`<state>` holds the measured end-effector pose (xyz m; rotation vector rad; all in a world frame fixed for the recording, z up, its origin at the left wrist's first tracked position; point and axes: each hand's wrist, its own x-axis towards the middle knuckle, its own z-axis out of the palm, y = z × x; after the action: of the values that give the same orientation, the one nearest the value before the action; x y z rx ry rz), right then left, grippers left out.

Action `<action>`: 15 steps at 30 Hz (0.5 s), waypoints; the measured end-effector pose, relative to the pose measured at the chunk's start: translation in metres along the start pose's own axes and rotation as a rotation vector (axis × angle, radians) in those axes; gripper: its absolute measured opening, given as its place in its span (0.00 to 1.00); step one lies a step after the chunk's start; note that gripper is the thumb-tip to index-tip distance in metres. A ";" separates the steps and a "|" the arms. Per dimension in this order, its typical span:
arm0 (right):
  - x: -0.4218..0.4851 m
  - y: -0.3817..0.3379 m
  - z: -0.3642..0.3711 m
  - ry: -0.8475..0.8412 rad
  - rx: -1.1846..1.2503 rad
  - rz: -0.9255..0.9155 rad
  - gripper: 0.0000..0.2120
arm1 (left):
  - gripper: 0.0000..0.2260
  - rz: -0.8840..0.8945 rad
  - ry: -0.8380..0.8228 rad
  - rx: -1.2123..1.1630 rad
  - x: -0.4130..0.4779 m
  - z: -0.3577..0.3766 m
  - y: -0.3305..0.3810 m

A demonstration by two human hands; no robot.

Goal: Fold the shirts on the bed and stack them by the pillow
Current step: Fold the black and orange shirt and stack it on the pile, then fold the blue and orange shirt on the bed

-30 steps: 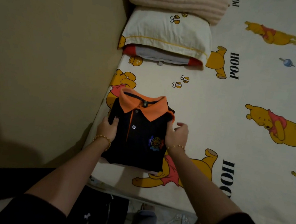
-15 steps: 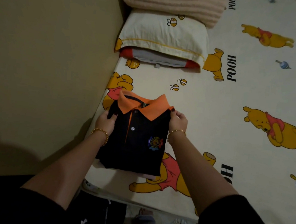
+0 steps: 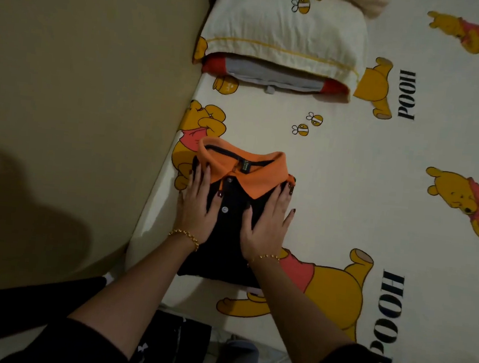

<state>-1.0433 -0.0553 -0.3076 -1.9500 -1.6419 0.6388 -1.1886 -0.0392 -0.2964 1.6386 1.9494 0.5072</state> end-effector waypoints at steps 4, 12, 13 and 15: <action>0.005 0.020 0.018 0.025 0.156 -0.022 0.36 | 0.29 0.047 0.025 -0.101 0.008 0.023 -0.020; 0.004 0.013 0.002 0.003 0.236 0.006 0.35 | 0.30 0.027 -0.022 -0.097 0.009 0.007 -0.006; 0.004 0.012 -0.007 -0.020 0.258 0.021 0.34 | 0.30 0.005 -0.040 -0.080 0.007 0.000 0.000; -0.002 0.015 -0.029 -0.047 0.320 0.051 0.31 | 0.30 -0.034 -0.057 -0.073 -0.001 -0.012 0.009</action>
<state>-1.0132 -0.0617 -0.2954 -1.7595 -1.4194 0.9125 -1.1889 -0.0379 -0.2811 1.5549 1.8920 0.5071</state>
